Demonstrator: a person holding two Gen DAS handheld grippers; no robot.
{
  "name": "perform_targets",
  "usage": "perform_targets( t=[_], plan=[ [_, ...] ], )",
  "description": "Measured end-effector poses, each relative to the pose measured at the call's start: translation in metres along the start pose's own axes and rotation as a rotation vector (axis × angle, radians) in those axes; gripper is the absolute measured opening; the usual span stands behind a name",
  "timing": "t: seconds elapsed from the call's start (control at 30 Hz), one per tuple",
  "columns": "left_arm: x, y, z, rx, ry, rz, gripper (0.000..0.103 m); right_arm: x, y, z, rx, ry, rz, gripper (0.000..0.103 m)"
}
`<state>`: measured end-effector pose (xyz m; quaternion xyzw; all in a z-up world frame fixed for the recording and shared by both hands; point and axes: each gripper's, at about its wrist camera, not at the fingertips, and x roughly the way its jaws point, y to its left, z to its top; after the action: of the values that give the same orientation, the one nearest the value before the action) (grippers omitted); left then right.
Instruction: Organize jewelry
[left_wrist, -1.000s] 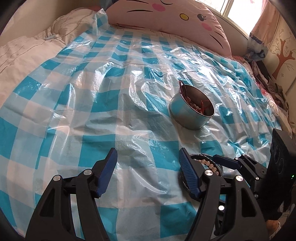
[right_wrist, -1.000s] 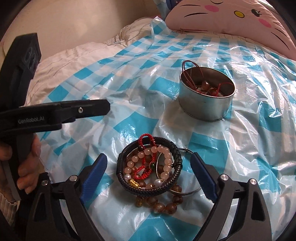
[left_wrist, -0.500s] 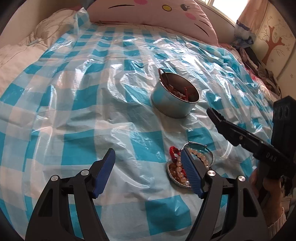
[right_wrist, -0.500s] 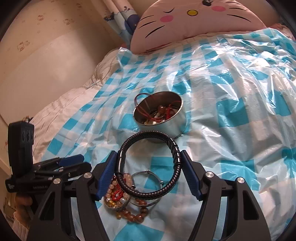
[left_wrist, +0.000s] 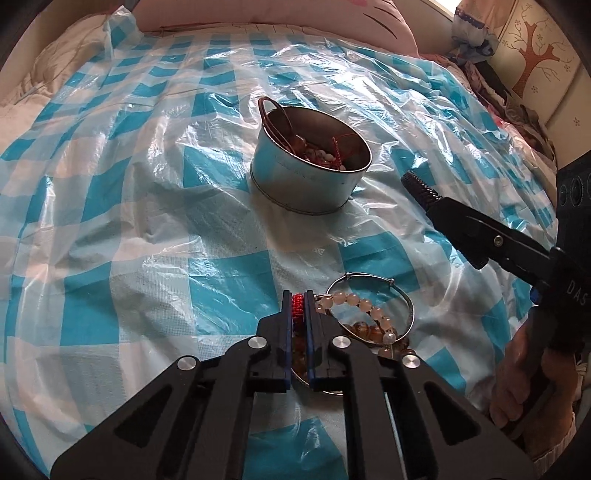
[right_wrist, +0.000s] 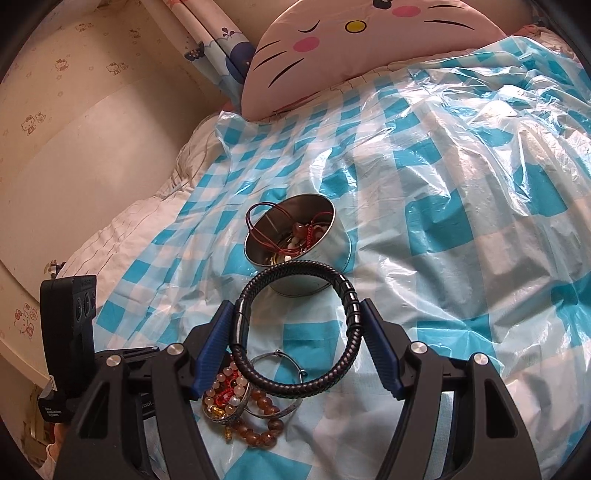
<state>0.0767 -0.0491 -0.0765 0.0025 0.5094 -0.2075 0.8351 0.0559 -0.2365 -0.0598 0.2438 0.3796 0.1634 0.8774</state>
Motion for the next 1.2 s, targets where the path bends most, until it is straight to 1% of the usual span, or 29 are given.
perform_targets(
  t=[0.07, 0.3, 0.43, 0.53, 0.63, 0.77, 0.97, 1.2],
  plan=[
    [-0.008, 0.002, 0.001, -0.016, -0.022, -0.018, 0.005, 0.0, 0.0, 0.0, 0.001, -0.001, -0.001, 0.067],
    [-0.05, 0.006, 0.011, -0.074, -0.117, -0.126, 0.005, -0.004, -0.001, 0.001, 0.004, -0.024, 0.008, 0.067],
    [-0.071, 0.005, 0.021, -0.077, -0.167, -0.143, 0.005, -0.011, 0.001, 0.002, -0.003, -0.058, 0.02, 0.067],
    [-0.077, 0.001, 0.029, -0.067, -0.192, -0.137, 0.005, -0.016, 0.005, 0.003, -0.024, -0.085, 0.011, 0.067],
    [-0.076, -0.002, 0.038, -0.06, -0.208, -0.124, 0.005, -0.02, 0.011, 0.005, -0.053, -0.117, 0.001, 0.067],
    [-0.071, -0.006, 0.052, -0.063, -0.23, -0.133, 0.005, -0.023, 0.015, 0.009, -0.083, -0.146, -0.005, 0.067],
    [-0.059, -0.01, 0.08, -0.082, -0.262, -0.158, 0.005, -0.018, 0.014, 0.017, -0.096, -0.148, -0.013, 0.067],
    [-0.044, -0.011, 0.103, -0.103, -0.273, -0.174, 0.005, -0.009, 0.016, 0.026, -0.127, -0.142, -0.017, 0.067]
  ],
)
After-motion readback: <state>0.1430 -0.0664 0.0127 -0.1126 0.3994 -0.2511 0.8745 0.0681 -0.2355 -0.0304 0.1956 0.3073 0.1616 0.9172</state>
